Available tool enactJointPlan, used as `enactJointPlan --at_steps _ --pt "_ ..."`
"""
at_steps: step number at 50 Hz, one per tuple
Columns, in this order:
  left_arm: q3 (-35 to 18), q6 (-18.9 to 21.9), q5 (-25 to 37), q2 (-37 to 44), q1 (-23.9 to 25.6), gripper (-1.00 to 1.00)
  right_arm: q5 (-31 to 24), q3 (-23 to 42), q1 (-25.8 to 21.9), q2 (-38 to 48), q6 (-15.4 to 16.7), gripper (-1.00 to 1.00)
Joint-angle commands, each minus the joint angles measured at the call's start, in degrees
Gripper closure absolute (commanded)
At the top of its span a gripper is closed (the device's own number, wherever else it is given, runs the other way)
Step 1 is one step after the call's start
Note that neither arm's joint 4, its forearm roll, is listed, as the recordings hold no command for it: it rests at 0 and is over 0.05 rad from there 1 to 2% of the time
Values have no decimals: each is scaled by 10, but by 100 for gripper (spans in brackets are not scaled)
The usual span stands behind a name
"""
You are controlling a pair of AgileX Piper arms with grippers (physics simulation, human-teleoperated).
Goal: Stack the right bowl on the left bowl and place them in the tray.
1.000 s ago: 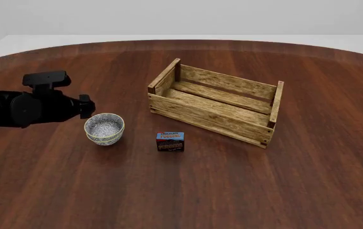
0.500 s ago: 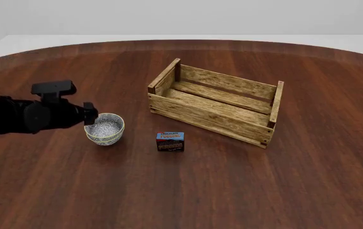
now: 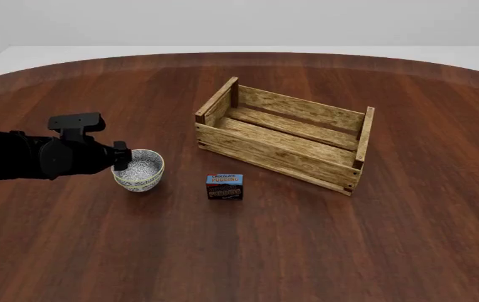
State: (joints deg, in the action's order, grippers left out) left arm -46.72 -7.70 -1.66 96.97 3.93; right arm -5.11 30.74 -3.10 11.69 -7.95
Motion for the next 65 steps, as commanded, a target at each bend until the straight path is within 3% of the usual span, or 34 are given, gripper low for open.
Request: enactJointPlan --at_steps 1,65 --pt "-3 -1 1 8 1 -100 -2 -2 1 -2 -1 -100" --pt "-23 1 -13 78 8 -100 -5 4 1 -3 -1 -100"
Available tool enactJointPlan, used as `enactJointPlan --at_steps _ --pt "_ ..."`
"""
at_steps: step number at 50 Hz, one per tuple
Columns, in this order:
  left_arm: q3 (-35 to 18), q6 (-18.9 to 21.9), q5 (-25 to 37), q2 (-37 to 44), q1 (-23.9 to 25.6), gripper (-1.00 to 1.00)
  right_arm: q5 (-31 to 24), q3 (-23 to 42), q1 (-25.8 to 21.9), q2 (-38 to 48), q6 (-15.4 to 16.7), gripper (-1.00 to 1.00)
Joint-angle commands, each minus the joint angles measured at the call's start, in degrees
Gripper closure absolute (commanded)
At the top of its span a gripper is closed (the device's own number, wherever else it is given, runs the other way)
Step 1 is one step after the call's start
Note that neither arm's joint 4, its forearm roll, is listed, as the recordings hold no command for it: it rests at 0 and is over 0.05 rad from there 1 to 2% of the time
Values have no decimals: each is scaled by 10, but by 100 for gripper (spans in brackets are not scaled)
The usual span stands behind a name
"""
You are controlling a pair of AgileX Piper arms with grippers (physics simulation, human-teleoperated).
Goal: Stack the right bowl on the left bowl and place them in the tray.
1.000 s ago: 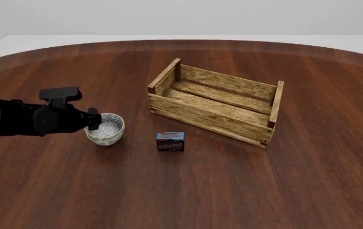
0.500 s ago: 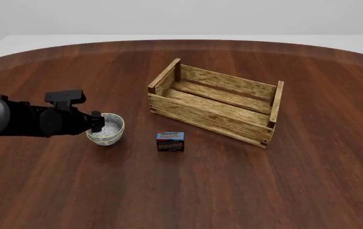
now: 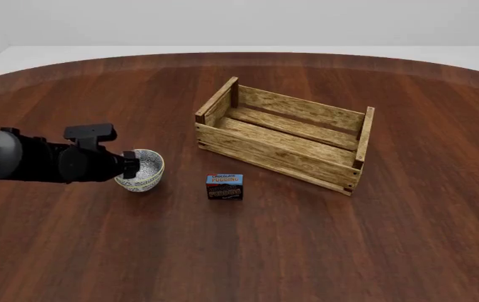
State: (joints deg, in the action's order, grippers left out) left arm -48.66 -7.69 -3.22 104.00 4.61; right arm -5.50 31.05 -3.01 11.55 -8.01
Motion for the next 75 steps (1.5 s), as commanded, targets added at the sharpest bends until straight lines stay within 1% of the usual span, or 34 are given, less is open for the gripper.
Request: enactJointPlan --at_steps 1,13,31,32,36,44,52,62,75 --pt "-4 1 3 8 2 -100 -1 1 1 -1 0 -100" --pt "-14 8 11 17 -4 -100 -3 2 1 -2 0 -100" --pt "-30 16 3 50 -8 -100 -1 2 2 0 0 -100" --pt "-28 27 2 43 -6 100 -1 3 1 0 1 -100" --pt "-16 17 1 27 8 100 0 6 3 3 0 -100" --pt "-22 29 19 -9 -4 100 1 3 3 2 1 -100" --pt "-11 24 15 -30 -11 100 3 1 2 2 1 -100" --pt "-16 21 20 -56 -19 100 3 1 1 2 2 -100" --pt "-32 22 47 -89 -18 100 -1 3 1 2 1 -100"
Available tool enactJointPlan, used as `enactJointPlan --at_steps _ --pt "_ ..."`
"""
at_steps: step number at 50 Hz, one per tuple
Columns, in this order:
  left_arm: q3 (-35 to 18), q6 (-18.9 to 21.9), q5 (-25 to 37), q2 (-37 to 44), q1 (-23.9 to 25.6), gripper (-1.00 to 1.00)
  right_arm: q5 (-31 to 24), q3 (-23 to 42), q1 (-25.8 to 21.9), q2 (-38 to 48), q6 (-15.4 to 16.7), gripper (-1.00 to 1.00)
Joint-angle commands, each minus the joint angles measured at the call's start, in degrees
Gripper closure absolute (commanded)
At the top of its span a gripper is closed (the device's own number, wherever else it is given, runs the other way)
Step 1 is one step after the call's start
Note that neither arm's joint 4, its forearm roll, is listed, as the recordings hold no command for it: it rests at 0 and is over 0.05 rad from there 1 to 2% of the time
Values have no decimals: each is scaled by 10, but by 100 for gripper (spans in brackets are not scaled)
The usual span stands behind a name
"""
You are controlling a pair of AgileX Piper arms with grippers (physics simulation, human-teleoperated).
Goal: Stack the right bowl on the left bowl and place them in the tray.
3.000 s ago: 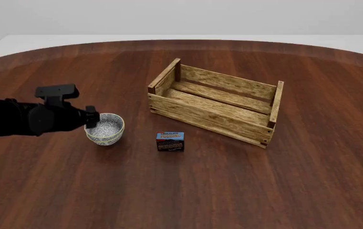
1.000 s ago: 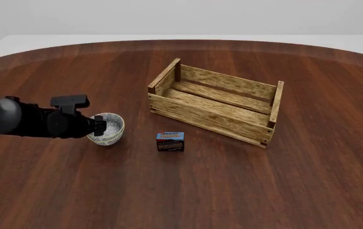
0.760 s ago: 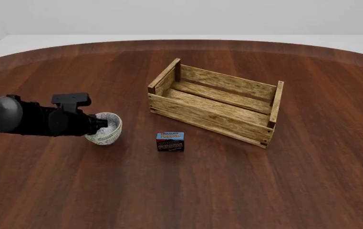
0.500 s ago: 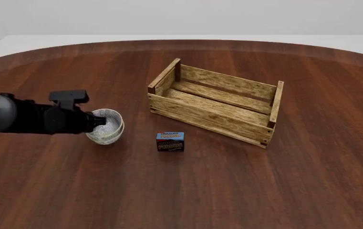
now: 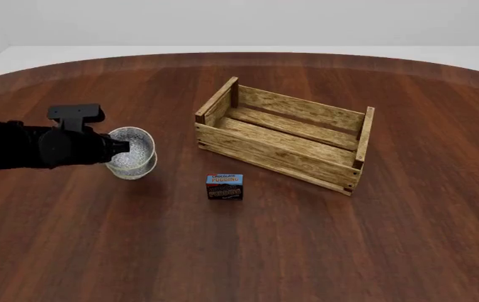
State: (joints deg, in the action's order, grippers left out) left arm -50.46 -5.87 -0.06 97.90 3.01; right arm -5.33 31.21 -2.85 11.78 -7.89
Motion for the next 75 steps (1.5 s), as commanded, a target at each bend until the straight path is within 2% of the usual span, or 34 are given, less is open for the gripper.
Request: enactJointPlan --at_steps 1,10,27,39,52,66,75 --pt "-14 7 16 -28 -3 100 -3 2 0 0 -1 -100" --pt "-35 3 51 -60 10 100 -3 3 -1 -2 -1 -100" --pt "-106 -7 119 -121 54 100 -3 3 -3 -3 -2 -100" --pt "-145 -13 126 -115 83 100 -4 1 -4 -6 -2 -100" --pt "-187 -27 130 -93 148 100 -5 1 -4 -8 -3 -100" --pt "-202 -52 90 -62 222 100 -3 -2 -3 -8 -4 -100" --pt "-234 -56 91 -49 247 100 -1 -5 -2 -9 -6 -100"
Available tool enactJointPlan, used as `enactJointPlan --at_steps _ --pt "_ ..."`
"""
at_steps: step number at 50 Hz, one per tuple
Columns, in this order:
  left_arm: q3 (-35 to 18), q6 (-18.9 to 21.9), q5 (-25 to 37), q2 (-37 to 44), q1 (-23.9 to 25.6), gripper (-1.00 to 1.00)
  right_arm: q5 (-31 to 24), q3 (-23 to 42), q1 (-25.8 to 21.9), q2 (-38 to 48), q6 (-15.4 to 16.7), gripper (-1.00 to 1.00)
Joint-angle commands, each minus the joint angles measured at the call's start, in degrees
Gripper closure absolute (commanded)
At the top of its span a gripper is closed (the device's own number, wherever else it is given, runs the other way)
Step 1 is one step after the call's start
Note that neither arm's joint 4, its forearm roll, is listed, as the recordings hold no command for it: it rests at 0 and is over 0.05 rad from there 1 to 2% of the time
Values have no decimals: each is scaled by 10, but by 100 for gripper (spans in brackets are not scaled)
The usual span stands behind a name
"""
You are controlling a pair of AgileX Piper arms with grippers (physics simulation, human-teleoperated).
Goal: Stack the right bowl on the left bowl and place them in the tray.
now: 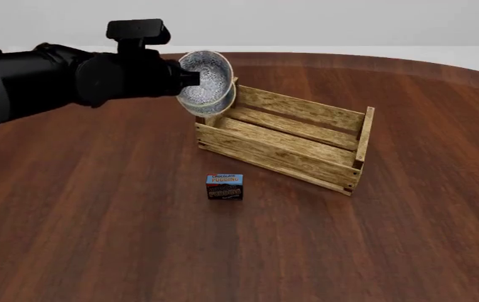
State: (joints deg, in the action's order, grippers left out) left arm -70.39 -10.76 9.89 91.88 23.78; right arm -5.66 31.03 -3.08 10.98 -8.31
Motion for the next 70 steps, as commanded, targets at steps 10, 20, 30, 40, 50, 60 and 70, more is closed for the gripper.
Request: enactJointPlan --at_steps 10,20,30,40,50,60,70 --pt "-53 -13 -9 17 57 100 2 -3 1 0 -3 -100" --pt "-73 -15 -18 52 70 100 -3 2 1 1 -3 -100" --pt "-92 -27 -29 79 89 100 -4 4 3 3 -3 -100" --pt "-101 -49 -53 103 96 100 2 0 6 4 -5 -100" --pt "-103 -62 -70 116 107 100 5 -4 7 5 -6 -100" --pt "-114 -63 -69 128 112 100 7 -7 8 6 -5 -100" --pt "-127 -64 -68 143 116 100 10 -9 9 8 -5 -100"
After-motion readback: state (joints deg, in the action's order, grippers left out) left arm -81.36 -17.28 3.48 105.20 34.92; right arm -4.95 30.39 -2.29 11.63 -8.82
